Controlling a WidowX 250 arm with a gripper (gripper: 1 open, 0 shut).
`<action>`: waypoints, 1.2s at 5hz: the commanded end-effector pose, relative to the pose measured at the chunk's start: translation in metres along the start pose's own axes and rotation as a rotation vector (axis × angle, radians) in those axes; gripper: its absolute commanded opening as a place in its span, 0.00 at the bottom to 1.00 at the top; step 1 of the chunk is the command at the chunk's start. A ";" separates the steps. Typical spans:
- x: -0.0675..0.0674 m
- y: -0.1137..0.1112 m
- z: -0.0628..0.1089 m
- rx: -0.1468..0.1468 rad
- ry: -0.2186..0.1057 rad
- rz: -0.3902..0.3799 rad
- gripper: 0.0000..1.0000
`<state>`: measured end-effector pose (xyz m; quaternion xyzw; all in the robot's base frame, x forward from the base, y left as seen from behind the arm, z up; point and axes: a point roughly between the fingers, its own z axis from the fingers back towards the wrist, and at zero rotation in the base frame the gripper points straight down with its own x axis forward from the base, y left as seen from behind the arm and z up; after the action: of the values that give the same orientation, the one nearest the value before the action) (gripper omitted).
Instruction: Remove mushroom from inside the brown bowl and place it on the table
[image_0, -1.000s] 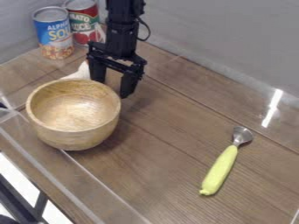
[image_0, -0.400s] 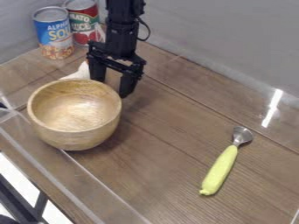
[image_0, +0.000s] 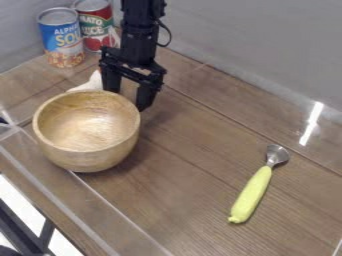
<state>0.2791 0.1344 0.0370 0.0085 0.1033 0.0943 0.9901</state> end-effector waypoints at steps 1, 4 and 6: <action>0.005 0.001 0.013 0.026 -0.042 -0.018 1.00; 0.010 0.001 0.014 0.031 -0.056 -0.030 1.00; 0.015 0.002 0.017 0.030 -0.066 -0.035 1.00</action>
<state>0.2872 0.1359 0.0371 0.0139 0.0956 0.0775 0.9923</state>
